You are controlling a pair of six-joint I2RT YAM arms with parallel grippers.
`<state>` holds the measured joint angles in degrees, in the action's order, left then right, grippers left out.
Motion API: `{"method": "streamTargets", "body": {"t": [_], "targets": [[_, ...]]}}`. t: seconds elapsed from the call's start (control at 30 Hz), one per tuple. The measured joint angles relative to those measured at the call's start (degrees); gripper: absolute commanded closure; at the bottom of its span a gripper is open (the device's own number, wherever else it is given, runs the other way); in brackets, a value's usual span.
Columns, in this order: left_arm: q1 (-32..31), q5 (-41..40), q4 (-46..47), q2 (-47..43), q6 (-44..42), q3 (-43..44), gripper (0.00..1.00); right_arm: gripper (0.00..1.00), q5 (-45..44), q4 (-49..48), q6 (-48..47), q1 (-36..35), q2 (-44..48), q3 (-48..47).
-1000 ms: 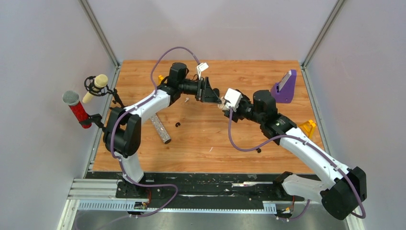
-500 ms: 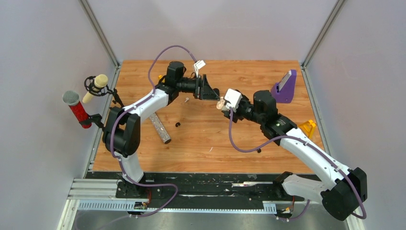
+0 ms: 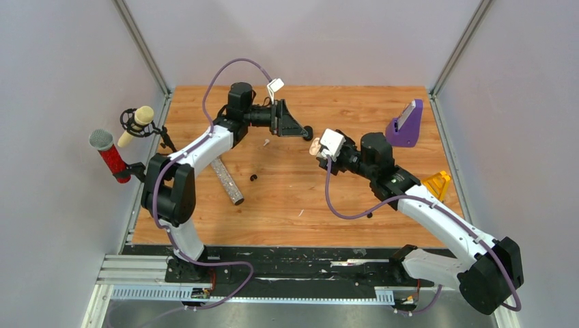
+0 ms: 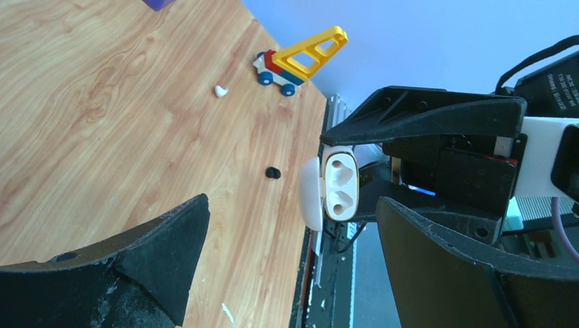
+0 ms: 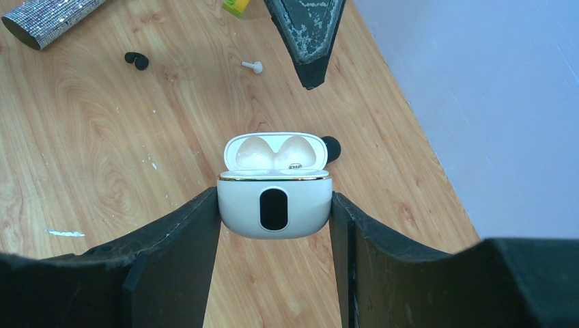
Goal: Insert the wireless bluetooth earbuds into the charging case
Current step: Open the charging case.
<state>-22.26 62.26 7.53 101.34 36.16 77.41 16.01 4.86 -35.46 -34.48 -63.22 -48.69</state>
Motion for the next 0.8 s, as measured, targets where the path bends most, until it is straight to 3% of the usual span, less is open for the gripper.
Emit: {"method": "streamTargets", "body": {"t": [0.27,0.6,0.8], "targets": [[-1.3,2.2,3.5,0.2,2.3,-0.5,0.05,1.0,0.0,-0.4,0.2,0.0,0.0,0.0],[-4.2,4.3,5.1,2.3,3.5,-0.5,0.24,1.0,0.0,-0.4,0.5,0.0,0.0,0.0],[-4.7,4.8,5.0,3.3,3.5,-0.5,0.4,1.0,0.0,-0.4,0.7,0.0,0.0,0.0]]}}
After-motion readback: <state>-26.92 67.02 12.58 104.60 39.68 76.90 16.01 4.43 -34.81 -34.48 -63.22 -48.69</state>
